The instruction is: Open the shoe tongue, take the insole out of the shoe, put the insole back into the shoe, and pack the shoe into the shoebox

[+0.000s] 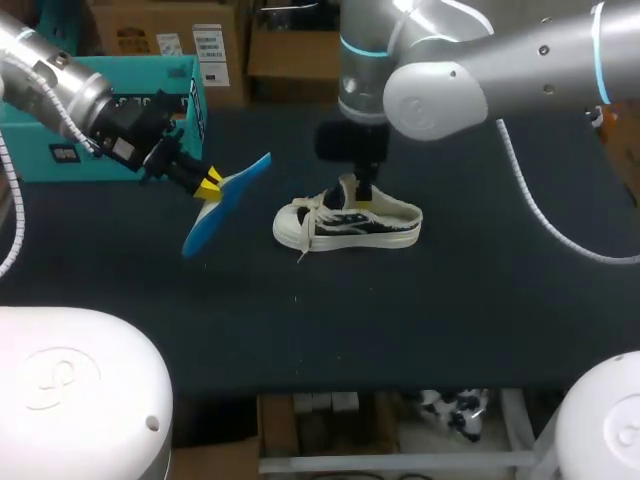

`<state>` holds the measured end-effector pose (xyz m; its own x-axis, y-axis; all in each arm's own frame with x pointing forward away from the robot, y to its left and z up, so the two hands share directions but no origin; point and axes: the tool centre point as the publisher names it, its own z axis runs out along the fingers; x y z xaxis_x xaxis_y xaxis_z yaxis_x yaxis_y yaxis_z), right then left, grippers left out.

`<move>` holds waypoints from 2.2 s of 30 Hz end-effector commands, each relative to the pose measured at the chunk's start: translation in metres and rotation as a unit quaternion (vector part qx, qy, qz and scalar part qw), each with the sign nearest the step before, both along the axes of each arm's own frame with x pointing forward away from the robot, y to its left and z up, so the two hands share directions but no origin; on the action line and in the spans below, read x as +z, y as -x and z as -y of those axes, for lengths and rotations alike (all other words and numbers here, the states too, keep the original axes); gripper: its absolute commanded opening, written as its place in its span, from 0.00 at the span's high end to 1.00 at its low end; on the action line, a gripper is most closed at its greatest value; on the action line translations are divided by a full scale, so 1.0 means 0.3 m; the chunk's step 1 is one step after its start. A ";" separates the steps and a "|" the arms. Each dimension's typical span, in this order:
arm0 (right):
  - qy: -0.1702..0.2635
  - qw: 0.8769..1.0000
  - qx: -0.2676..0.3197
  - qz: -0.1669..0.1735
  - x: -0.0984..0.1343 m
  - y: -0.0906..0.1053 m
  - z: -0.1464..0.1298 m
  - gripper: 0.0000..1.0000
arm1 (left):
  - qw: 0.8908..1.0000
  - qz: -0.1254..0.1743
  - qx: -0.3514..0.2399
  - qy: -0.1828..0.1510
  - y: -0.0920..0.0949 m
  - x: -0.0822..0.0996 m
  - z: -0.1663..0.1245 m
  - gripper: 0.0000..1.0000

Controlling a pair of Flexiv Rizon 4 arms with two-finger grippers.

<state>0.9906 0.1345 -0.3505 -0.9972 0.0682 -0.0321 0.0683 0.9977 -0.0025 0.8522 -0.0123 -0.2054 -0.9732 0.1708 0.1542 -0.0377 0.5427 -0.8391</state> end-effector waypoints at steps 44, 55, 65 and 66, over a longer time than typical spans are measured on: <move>-0.116 0.908 -0.398 -0.067 0.127 0.124 0.125 1.00 | 0.942 -0.041 -0.285 0.172 -0.199 0.326 0.266 1.00; -0.120 0.865 -0.482 -0.072 0.130 0.150 0.059 1.00 | 0.911 -0.057 -0.339 0.227 -0.222 0.379 0.256 1.00; -0.120 0.850 -0.502 -0.102 0.040 0.178 0.037 1.00 | 0.889 -0.075 -0.370 0.260 -0.230 0.384 0.270 1.00; -0.120 0.848 -0.506 -0.104 0.031 0.181 0.039 1.00 | 0.887 -0.076 -0.373 0.262 -0.229 0.386 0.274 1.00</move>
